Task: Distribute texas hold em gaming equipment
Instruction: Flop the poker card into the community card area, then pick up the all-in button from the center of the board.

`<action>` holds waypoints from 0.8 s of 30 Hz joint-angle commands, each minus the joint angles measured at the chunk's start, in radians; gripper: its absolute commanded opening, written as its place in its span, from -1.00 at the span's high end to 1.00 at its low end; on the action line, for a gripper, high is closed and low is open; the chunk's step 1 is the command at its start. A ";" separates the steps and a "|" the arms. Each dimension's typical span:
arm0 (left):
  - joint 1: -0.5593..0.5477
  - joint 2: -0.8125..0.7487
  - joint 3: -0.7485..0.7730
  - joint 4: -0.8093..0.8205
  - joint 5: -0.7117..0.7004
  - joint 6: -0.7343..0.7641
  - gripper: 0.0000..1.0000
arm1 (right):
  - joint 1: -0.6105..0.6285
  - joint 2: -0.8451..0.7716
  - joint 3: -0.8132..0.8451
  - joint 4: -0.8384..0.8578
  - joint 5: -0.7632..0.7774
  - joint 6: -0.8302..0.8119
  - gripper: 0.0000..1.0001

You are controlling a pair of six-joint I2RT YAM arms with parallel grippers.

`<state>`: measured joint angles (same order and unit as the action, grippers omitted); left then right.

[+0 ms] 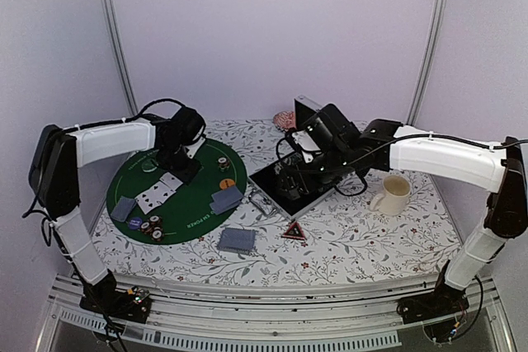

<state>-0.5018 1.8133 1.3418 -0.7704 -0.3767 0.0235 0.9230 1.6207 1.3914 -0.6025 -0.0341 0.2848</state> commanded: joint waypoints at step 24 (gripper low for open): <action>-0.003 -0.257 -0.091 0.070 0.207 -0.100 -0.75 | 0.125 0.440 0.014 -0.110 0.243 0.412 -0.84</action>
<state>-0.5022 1.5539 1.2613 -0.7189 -0.1925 -0.0757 1.0515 2.0182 1.3792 -0.7002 0.1669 0.6952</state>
